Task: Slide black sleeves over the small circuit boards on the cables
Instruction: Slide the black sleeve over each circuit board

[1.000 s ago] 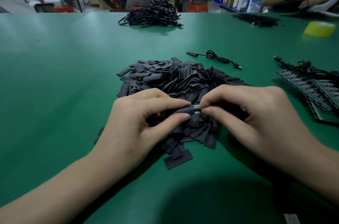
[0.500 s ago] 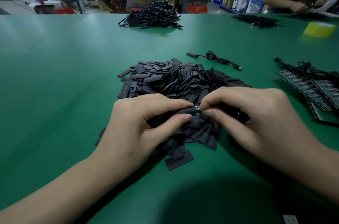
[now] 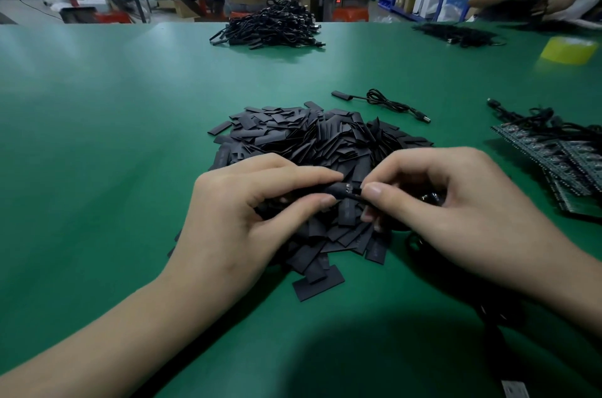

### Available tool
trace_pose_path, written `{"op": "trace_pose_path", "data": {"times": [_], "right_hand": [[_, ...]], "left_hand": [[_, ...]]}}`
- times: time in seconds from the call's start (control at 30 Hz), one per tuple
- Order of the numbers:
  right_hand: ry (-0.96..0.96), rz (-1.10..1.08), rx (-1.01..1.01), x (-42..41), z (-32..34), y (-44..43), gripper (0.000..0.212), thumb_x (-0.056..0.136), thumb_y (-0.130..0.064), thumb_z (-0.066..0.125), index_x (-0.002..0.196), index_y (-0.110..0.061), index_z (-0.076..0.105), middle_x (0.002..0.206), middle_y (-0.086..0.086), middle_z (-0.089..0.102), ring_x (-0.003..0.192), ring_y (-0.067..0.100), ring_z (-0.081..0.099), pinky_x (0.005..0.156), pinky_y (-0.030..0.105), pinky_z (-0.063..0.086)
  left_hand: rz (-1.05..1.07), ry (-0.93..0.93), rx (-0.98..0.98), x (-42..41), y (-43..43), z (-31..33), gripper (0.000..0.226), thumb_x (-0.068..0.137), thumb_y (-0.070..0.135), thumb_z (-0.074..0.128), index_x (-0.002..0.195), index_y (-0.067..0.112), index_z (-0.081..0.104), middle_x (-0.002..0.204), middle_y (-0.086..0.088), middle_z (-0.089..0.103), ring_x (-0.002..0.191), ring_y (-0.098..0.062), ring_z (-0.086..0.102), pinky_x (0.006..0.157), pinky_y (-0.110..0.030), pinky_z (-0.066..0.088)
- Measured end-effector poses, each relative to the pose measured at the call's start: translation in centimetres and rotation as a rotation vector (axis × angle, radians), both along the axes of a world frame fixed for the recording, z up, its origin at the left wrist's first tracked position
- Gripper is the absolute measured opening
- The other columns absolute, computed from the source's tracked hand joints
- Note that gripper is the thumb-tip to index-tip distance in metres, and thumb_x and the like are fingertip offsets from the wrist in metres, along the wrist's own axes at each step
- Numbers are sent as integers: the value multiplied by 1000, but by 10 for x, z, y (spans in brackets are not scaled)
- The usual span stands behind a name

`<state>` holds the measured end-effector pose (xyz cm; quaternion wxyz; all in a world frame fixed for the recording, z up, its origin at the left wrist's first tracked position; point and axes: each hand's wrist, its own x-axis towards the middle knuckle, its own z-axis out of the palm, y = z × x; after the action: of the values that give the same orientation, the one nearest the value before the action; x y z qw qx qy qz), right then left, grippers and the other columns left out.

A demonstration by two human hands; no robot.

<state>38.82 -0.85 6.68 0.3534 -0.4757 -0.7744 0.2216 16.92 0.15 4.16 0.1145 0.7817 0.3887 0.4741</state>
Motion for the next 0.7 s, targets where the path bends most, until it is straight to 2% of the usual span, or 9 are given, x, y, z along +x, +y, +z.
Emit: {"op": "trace_pose_path", "data": {"times": [0.13,0.2,0.3,0.4,0.47,0.57,0.7], "right_hand": [[-7,17,60,-5,-2,-4,11,88,-32,66,77,-31,69,67,-12,71,64,10,67,65,26,51],[-38,-13,147,-6,-3,-6,12,90,-30,69,78,-32,68,68,-15,68,67,8,66,63,23,48],[-117,-54,259,-7,-5,-8,11,94,-30,69,83,-32,69,68,-20,63,70,1,63,62,15,44],[-179,-66,311,-10,-7,-11,7,92,-32,65,87,-29,69,73,-18,66,72,3,64,65,22,47],[-209,-69,331,-11,-7,-12,7,93,-33,65,90,-28,70,77,-17,67,73,4,64,66,28,49],[-236,-58,334,-12,-6,-13,8,95,-31,63,94,-28,71,82,-17,68,77,4,64,68,29,49],[-204,-29,292,-12,-4,-13,12,97,-25,59,94,-29,70,84,-17,68,80,3,63,66,14,43]], "left_hand": [[93,-48,-37,1,1,-1,30,81,37,81,110,33,77,87,13,71,78,-11,65,76,-17,49],[117,-163,-118,1,1,-1,36,75,40,84,110,35,75,86,11,73,77,-12,68,77,-17,52],[101,-306,-245,3,2,-4,33,69,42,83,99,31,76,83,10,76,77,-6,73,77,-17,55],[15,-374,-341,6,1,-6,43,65,41,88,104,28,77,88,10,78,86,-6,75,85,-25,59],[-20,-383,-351,7,0,-7,54,62,39,93,112,26,76,95,8,78,92,-9,75,90,-31,58],[-30,-361,-328,7,-1,-6,58,62,41,91,115,26,74,99,9,78,96,-8,73,92,-30,57],[-15,-321,-282,6,-2,-4,59,65,44,91,118,28,72,104,13,76,100,-5,72,94,-23,55]]}}
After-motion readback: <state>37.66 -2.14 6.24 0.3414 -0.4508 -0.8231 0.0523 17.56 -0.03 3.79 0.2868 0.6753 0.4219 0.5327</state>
